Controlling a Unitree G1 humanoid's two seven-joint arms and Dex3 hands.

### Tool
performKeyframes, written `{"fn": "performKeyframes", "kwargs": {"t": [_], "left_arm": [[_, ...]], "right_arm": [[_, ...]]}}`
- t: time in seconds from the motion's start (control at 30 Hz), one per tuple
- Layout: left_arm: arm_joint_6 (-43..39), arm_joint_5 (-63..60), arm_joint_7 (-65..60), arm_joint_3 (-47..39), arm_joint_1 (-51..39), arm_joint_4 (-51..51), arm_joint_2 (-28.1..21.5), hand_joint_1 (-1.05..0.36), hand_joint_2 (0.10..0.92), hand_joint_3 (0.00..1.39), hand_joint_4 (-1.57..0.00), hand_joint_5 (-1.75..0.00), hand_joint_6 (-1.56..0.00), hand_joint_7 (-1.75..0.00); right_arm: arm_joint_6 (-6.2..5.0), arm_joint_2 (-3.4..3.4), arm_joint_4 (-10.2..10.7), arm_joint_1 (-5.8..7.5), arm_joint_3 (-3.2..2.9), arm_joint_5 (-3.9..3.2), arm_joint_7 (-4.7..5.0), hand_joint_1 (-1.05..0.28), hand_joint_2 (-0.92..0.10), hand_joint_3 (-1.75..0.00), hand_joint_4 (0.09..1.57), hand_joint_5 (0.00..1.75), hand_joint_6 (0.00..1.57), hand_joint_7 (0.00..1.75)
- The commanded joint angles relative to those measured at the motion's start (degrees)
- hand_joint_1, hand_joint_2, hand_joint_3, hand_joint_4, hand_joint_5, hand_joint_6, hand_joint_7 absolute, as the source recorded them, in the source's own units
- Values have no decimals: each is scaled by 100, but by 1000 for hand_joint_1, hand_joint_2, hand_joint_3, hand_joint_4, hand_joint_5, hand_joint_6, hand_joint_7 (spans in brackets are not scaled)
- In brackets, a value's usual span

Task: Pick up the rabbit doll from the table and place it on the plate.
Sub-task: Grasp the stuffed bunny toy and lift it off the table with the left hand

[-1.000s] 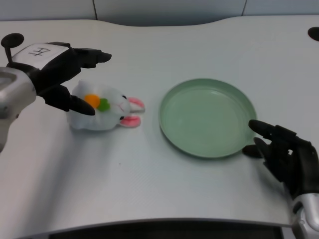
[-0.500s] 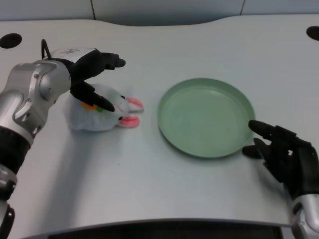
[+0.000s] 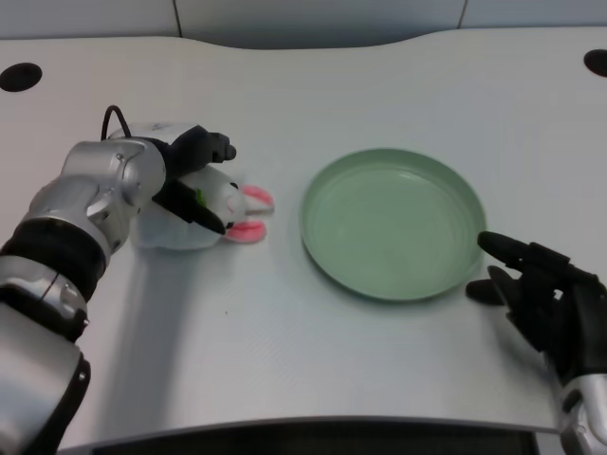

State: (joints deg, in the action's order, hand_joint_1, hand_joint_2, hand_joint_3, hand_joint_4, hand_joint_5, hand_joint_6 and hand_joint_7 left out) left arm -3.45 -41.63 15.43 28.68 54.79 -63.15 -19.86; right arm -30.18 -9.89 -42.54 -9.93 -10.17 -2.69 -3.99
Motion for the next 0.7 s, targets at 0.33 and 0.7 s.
{"fn": "performKeyframes", "kwargs": {"t": [0.33,0.7], "left_arm": [[664,-130,238,421,415,-635,236,-847,898,4,-194,-173,-308,-28],[812,-877,-222,1273,465,-957,410,-839,859,0,-179,-178,-258,-1]], "right_arm": [[50,-45,42,75,-99,-92,-100,-401,-921,-190,777,777,975,8],[132,-52,227,167,-98,-47,-54,-418,-921,-186,785,757,974,6]]}}
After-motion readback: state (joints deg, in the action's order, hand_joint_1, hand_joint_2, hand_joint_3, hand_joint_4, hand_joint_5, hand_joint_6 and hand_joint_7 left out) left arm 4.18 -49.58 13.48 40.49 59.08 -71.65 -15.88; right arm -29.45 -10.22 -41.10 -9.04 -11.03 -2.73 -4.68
